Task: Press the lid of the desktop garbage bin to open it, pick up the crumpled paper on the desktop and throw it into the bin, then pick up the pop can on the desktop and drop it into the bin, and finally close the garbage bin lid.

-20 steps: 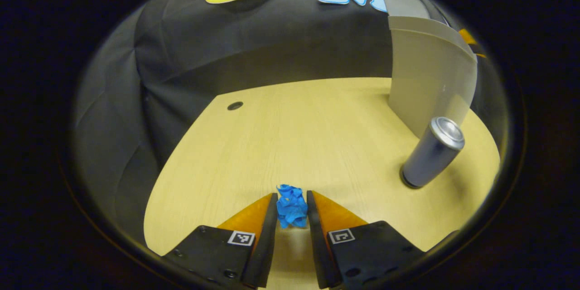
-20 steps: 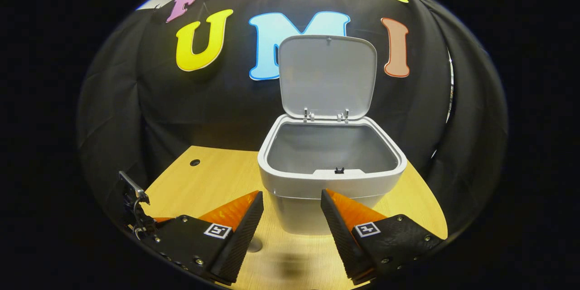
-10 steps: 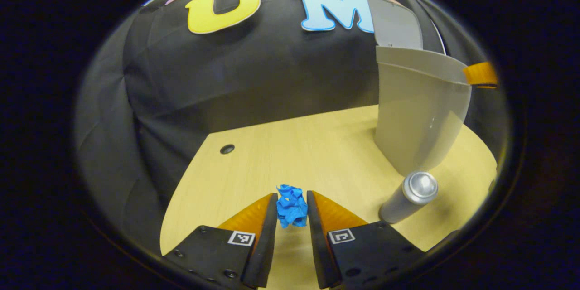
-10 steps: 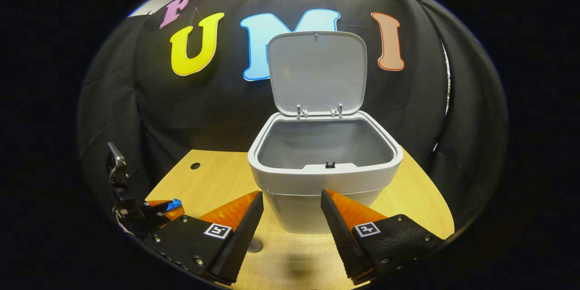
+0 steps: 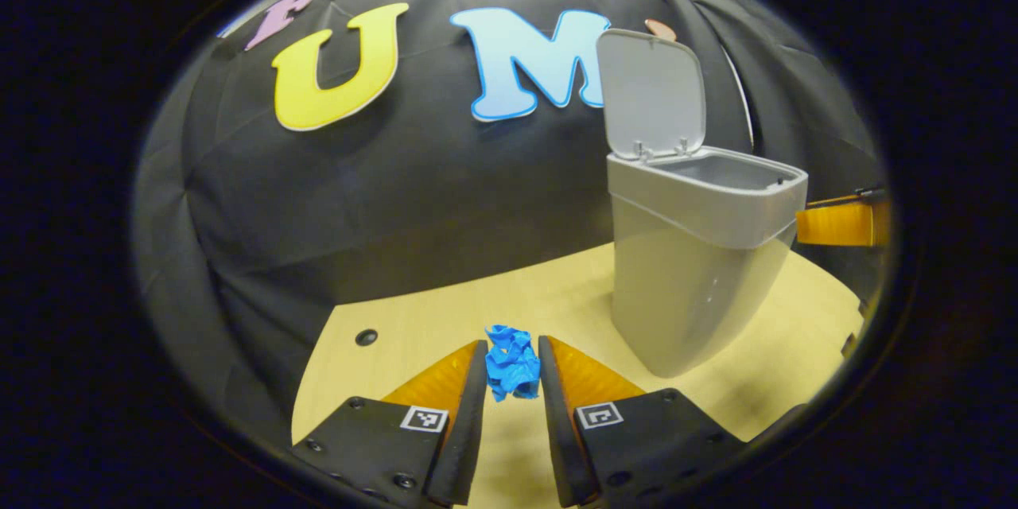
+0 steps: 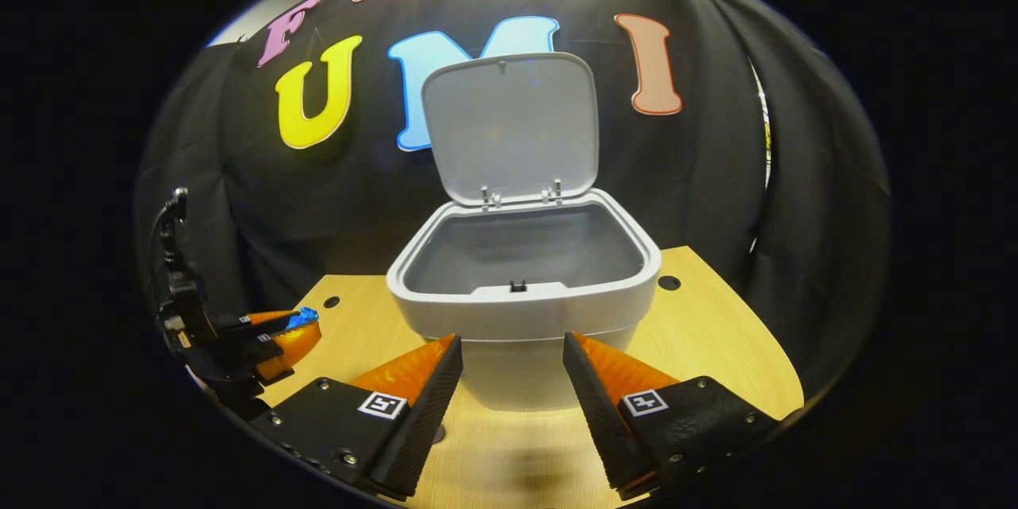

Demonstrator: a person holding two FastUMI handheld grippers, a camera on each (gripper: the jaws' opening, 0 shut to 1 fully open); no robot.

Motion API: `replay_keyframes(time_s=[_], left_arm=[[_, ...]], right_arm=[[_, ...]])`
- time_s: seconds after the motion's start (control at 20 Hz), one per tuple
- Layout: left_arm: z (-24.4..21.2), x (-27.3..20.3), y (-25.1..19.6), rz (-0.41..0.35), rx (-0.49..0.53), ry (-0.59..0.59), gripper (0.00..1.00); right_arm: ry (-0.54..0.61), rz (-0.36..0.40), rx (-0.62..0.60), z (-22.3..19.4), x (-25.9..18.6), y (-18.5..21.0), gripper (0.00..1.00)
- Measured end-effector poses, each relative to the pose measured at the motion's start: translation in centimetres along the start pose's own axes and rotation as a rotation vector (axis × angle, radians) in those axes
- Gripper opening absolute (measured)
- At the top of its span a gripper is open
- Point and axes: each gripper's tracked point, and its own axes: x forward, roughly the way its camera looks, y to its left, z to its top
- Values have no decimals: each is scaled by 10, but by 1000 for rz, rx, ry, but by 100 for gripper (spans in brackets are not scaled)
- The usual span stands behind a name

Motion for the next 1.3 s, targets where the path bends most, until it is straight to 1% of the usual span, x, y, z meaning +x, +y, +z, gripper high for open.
replay_keyframes(time_s=[0.05, 0.1, 0.3, 0.45, 0.5, 0.55, 0.6, 0.7, 0.9, 1.1, 1.15, 1.25, 1.3], left_arm=[[10, 1, -8, -14, 0, -15, 42], [21, 2, -16, -28, -5, -28, 47], [66, 5, -43, -71, -27, -94, 45], [95, 11, -61, -97, -12, -132, 44], [104, 13, -66, -103, -7, -144, 42], [112, 16, -72, -109, -3, -154, 47], [119, 17, -77, -117, -2, -167, 45], [137, 16, -89, -132, 5, -197, 45], [152, 20, -116, -174, 43, -223, 46], [158, 26, -142, -216, 52, -232, 47], [159, 29, -148, -225, 54, -232, 44], [161, 32, -159, -244, 57, -238, 44], [162, 34, -163, -250, 59, -242, 46]], right_arm=[[-2, -6, 6, 0, -1, -4, 83], [-4, -14, 12, 0, 0, -10, 83], [-6, -45, 38, -2, -3, -32, 83], [-5, -66, 59, -6, -5, -45, 83], [-5, -72, 66, -8, -5, -50, 83], [-4, -77, 73, -9, -6, -53, 83], [-5, -84, 80, -11, -6, -57, 83], [-2, -94, 95, -13, -7, -64, 83], [4, -113, 124, -17, -8, -76, 83], [-1, -134, 140, -17, -13, -88, 83], [0, -140, 141, -17, -14, -89, 83], [4, -152, 141, -21, -19, -97, 83], [7, -157, 139, -23, -20, -98, 83]])
